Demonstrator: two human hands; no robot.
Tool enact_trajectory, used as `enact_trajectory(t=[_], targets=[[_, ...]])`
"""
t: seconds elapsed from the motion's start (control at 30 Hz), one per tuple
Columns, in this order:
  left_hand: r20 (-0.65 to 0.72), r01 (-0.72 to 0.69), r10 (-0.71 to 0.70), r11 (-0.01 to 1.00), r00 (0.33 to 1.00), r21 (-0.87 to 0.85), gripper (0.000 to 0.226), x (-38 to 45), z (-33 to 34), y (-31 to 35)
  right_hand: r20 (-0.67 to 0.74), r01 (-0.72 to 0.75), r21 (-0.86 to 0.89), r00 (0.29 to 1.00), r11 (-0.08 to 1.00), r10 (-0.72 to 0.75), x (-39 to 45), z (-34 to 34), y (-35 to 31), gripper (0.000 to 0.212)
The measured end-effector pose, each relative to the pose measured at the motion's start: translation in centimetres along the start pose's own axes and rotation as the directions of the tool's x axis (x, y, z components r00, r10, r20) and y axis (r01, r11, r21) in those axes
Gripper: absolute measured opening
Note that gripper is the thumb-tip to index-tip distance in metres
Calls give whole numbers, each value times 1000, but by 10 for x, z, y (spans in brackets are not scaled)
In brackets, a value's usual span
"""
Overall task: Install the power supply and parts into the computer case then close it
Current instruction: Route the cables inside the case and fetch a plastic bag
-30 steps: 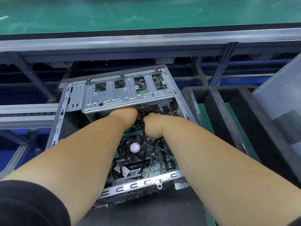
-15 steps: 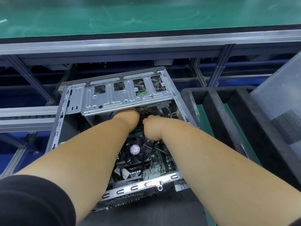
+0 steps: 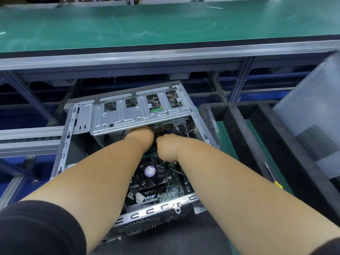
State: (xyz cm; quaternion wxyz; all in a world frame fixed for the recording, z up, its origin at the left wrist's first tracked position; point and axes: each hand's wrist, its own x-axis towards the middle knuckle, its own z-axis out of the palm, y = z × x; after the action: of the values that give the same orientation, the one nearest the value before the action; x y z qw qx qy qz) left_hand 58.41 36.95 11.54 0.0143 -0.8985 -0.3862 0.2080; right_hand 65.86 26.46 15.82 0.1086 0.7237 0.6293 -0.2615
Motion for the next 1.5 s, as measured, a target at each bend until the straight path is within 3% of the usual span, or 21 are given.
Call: enact_trajectory(t=[0.13,0.3,0.43,0.6,0.67,0.73,0.83,0.9,1.07,1.23,1.5], targets=[[6,12,-12,1000,1000,-29,21,-2,-2,2,-51,31,71,998,997,-28,-11,-4,-4,13],[109,-37,32,998,994,48,44,-17,-8,8,-195,14,226,980,974,31,-28,-10,-6,33],[150,-131,129,991,980,0,43,-58,-22,-2,-349,113,326,937,939,8,-53,-11,-6,19],[-164,-125,81,952,983,-278,38,-130,-42,-15,-519,228,446,853,865,43,-79,-16,7,23],[-316,-100,-41,904,948,-415,30,-160,-42,-14,-568,273,494,820,825,68,-84,-17,13,20],[-394,-68,-227,790,891,-609,23,-187,-39,-10,-597,325,524,800,787,67,-88,-17,16,24],[-393,-69,-457,578,798,-813,16,-218,-27,-1,-605,425,588,796,688,25,-91,-15,13,35],[-386,-70,-547,510,743,-858,21,-238,-18,1,-598,484,595,800,641,-49,-96,-15,0,41],[-428,-79,-619,508,659,-857,49,-289,1,-5,-629,611,581,756,538,-181,-113,-11,-53,21],[-428,-103,-715,451,552,-887,40,-346,27,-35,-663,692,523,697,498,-272,-130,1,-126,28],[-323,-35,-834,345,446,-938,38,-462,92,-107,-574,716,561,698,416,-428,-148,45,-274,33]])
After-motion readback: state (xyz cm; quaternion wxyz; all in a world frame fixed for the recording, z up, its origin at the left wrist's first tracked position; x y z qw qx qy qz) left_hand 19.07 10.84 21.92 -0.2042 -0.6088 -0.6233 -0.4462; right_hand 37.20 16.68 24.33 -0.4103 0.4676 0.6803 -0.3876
